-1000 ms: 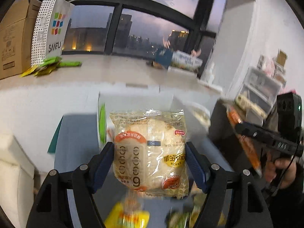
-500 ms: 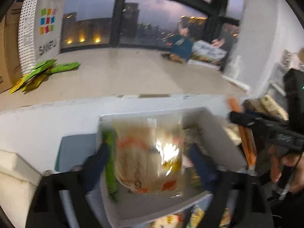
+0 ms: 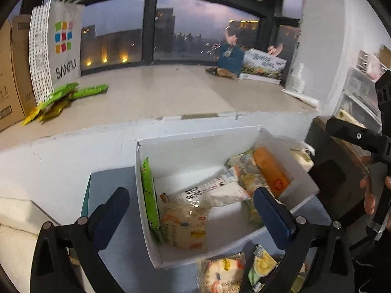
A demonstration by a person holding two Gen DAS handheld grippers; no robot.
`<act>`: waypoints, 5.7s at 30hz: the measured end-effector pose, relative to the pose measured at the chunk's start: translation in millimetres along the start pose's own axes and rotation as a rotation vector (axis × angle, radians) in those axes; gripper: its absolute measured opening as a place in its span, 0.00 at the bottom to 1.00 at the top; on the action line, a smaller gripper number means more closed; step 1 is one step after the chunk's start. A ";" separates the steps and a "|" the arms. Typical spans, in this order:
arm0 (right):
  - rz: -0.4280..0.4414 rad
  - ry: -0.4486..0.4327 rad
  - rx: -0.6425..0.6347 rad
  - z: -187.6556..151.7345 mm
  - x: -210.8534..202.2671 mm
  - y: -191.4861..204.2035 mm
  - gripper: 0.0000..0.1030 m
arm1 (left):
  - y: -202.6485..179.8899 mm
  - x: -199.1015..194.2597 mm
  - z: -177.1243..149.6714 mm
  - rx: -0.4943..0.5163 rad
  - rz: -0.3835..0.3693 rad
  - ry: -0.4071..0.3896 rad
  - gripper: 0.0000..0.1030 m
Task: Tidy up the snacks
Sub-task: 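Drop the orange pack into the white box while the left tool drops the pastry bag in, then grasp the yellow sunflower-seed bag with the left tool while the right tool grasps the round jelly cup, then drop the yellow bag into the white box while the right tool drops the jelly cup in, then grasp the yellow chip bag with the right tool while the left tool grasps the green pea bag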
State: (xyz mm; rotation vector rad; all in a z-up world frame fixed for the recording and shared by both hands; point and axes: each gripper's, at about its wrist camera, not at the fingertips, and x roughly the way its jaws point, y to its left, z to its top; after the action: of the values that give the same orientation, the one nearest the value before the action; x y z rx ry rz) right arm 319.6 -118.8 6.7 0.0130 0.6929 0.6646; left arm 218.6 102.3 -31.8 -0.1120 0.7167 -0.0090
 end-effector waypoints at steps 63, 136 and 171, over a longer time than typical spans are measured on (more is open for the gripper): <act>0.115 0.113 0.013 -219.5 -112.6 30.9 1.00 | 9.7 -25.3 -225.1 0.009 -0.043 0.263 0.43; -0.006 0.084 0.008 -29.3 31.3 -18.7 1.00 | -6.1 57.5 34.0 -0.015 0.076 0.038 1.00; 0.098 0.164 -0.066 -217.4 -115.5 15.5 1.00 | -67.4 -130.4 -188.4 -0.062 -0.135 0.028 1.00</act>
State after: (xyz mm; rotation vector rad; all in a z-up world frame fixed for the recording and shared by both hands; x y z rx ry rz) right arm 115.3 -216.4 -91.0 -0.0695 0.8321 0.7885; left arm -1.4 22.7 -80.2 -0.2203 0.7368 -0.1179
